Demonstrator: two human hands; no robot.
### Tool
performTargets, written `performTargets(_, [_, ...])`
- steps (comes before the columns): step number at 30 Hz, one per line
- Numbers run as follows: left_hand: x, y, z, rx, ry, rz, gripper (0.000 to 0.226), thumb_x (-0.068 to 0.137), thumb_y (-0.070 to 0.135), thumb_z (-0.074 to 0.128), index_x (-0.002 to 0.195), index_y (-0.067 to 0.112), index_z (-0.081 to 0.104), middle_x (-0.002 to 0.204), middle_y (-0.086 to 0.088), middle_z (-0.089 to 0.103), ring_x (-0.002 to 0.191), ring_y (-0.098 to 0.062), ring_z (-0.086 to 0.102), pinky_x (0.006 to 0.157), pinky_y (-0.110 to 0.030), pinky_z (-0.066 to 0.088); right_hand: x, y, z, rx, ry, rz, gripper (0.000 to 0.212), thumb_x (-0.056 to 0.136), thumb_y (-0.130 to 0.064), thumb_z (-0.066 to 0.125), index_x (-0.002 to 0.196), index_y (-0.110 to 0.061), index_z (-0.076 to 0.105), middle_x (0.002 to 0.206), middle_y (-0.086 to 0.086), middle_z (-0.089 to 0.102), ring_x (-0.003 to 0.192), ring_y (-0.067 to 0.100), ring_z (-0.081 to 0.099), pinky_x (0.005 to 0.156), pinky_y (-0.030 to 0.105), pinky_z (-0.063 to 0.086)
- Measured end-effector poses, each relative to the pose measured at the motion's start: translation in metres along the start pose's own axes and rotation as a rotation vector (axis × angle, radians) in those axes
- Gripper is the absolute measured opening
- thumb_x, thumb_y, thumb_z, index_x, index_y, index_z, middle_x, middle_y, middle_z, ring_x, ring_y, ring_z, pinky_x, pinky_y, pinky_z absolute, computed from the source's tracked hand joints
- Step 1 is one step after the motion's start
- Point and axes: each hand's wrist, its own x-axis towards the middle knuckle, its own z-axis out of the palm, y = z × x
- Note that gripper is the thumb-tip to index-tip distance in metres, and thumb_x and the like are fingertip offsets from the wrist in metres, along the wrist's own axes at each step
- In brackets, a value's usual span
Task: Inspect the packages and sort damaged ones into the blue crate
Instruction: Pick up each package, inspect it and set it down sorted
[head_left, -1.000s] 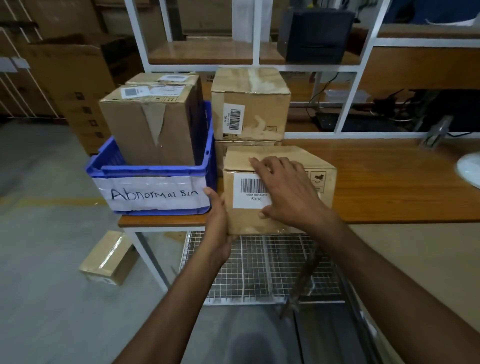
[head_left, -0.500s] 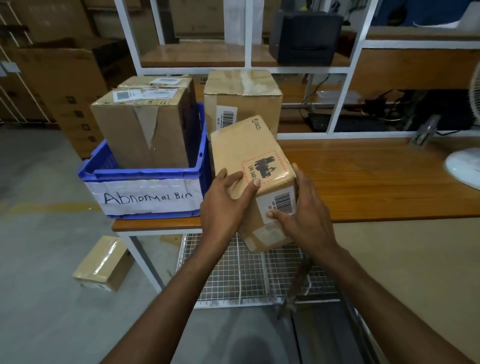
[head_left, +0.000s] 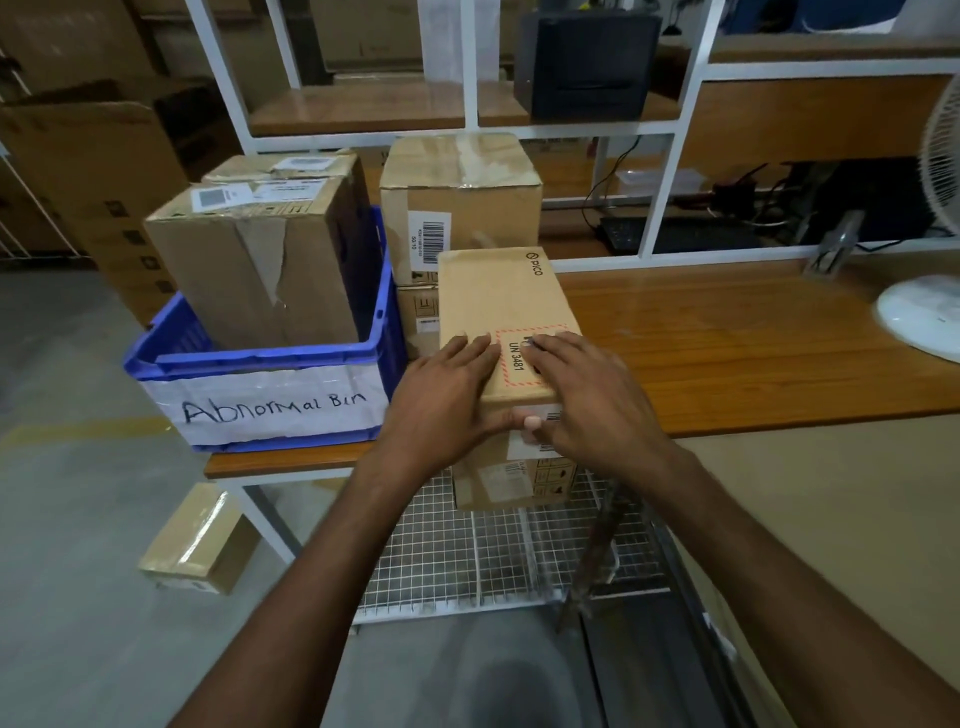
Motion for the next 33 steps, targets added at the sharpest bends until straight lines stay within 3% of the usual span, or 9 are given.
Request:
performTargets(3, [0.005,-0.004,-0.007,0.008,0.035,0.020,0.104,0.082,0.090,0.022,0.157,0.021,0.041,0.163,0.000,0.039,0.151,-0.020,0.035,0.117,-0.050,0.037,0.005,0.002,-0.008,-0.066,-0.037,-0.020,0.099,0.082,-0.059,0.077,0.161,-0.025,0.029,0.169,-0.004,0.027,0.155,0.018,0.021,0.125,0.047,0.013])
performTargets(10, [0.012,-0.010,-0.015,0.002,-0.125,0.007,0.113,0.075,0.090,0.028,0.164,0.021,0.021,0.171,0.002,0.019,0.158,-0.021,0.015,0.120,-0.053,0.031,0.025,0.002,-0.017,-0.019,-0.096,-0.035,0.104,0.077,-0.052,0.083,0.162,-0.025,0.028,0.168,-0.002,0.027,0.152,0.021,0.022,0.119,0.047,0.028])
performTargets(15, [0.005,-0.015,-0.002,-0.437,-0.018,-0.100,0.107,0.077,0.087,0.048,0.162,0.023,0.032,0.173,0.005,0.004,0.158,-0.018,0.014,0.122,-0.049,0.033,0.007,0.012,0.001,0.242,-0.062,0.070,0.105,0.076,-0.052,0.086,0.161,-0.041,0.025,0.172,-0.011,-0.003,0.157,0.018,0.001,0.122,0.050,0.024])
performTargets(17, [-0.005,-0.021,0.014,-0.604,0.099,-0.156,0.115,0.073,0.081,0.065,0.164,0.029,0.019,0.173,0.010,-0.003,0.156,-0.015,0.020,0.117,-0.037,0.036,-0.003,0.014,0.013,0.400,0.030,0.187,0.104,0.075,-0.045,0.090,0.159,-0.046,0.028,0.171,-0.015,-0.008,0.155,0.020,0.010,0.117,0.044,0.031])
performTargets(20, [-0.029,-0.023,0.044,-0.854,0.114,-0.160,0.113,0.079,0.053,0.083,0.160,0.046,0.004,0.163,0.014,0.033,0.140,-0.003,0.044,0.099,-0.016,0.047,-0.021,0.013,0.034,0.676,0.164,0.340,0.113,0.077,-0.035,0.091,0.160,-0.050,0.015,0.168,-0.005,0.026,0.147,0.023,0.039,0.111,0.055,0.046])
performTargets(23, [-0.048,-0.020,0.074,-0.895,0.150,-0.185,0.083,0.092,0.045,0.074,0.158,0.039,0.023,0.142,0.017,0.057,0.127,-0.007,0.060,0.087,-0.012,0.053,-0.036,0.006,0.046,0.798,0.200,0.313,0.111,0.087,-0.028,0.083,0.159,-0.053,0.002,0.148,-0.006,0.056,0.123,0.017,0.062,0.096,0.054,0.057])
performTargets(28, [-0.045,-0.002,0.029,-0.684,0.383,-0.262,0.069,0.093,0.058,0.066,0.154,0.039,0.038,0.119,0.018,0.070,0.100,0.001,0.069,0.077,-0.020,0.058,-0.027,-0.002,0.011,0.758,0.369,0.314,0.103,0.091,-0.032,0.079,0.161,-0.048,0.005,0.152,-0.009,0.053,0.117,0.005,0.056,0.097,0.044,0.055])
performTargets(31, [-0.034,0.004,-0.016,-0.678,0.538,-0.280,0.057,0.094,0.060,0.065,0.146,0.043,0.050,0.110,0.023,0.072,0.097,0.010,0.067,0.078,-0.019,0.057,-0.011,-0.004,-0.024,0.819,0.435,0.276,0.091,0.093,-0.039,0.076,0.158,-0.051,0.013,0.157,-0.013,0.048,0.131,0.007,0.054,0.104,0.043,0.052])
performTargets(33, [-0.021,0.005,-0.038,-0.658,0.624,-0.271,0.052,0.096,0.060,0.062,0.145,0.043,0.052,0.108,0.028,0.070,0.097,0.012,0.065,0.080,-0.022,0.057,0.002,-0.003,-0.041,0.818,0.425,0.212,0.072,0.096,-0.043,0.071,0.153,-0.046,0.027,0.143,-0.022,0.055,0.122,0.001,0.060,0.098,0.043,0.057])
